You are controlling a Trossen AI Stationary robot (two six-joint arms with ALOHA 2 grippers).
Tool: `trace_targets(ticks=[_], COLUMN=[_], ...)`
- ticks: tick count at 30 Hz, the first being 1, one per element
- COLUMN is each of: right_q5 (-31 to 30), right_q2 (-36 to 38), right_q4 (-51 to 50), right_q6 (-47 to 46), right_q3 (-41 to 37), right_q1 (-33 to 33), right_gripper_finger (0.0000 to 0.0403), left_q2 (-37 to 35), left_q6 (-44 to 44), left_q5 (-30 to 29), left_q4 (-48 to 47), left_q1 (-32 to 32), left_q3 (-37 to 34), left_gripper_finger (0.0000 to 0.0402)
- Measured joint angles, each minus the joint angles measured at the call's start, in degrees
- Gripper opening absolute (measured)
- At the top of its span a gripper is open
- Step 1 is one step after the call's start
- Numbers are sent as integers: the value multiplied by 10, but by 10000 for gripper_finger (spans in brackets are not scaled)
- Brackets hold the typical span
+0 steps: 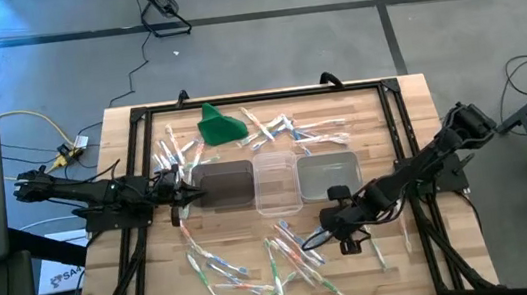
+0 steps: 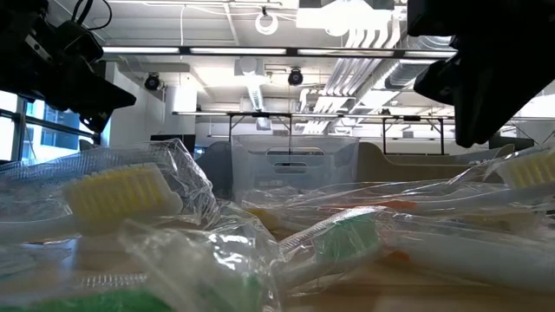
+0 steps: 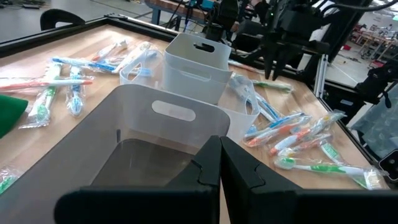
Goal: Pick & Place Toothbrushes
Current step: Put the blue toothbrush into the gray bin
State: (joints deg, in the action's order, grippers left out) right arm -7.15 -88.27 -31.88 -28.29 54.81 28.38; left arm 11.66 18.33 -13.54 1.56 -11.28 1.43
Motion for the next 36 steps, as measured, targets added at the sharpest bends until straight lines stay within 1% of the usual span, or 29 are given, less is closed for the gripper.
trace_targets(ticks=[4,7,11,15,22,26,30,36], right_q5=[24,31,29,11,11,-3,-4,-4], right_q2=[0,-3,-4,-4,-3,-3,-3,-3], right_q4=[0,0,-4,-5,29,49,75,82], right_q6=[11,14,15,15,0,-2,-2,0], right_q3=[0,0,0,-3,-44,-54,-64,-77], right_q1=[0,1,1,0,0,0,0,0], right_gripper_finger=[94,103,105,105,105,105,105,105], left_q2=[0,0,0,0,0,0,0,0], left_q6=[0,0,0,0,0,0,0,0], left_q5=[0,0,0,0,0,0,0,0], left_q4=[0,0,0,0,0,0,0,0], left_q1=[0,0,0,0,0,0,0,0], left_q3=[0,0,0,0,0,0,0,0], left_gripper_finger=[0,0,0,0,0,0,0,0])
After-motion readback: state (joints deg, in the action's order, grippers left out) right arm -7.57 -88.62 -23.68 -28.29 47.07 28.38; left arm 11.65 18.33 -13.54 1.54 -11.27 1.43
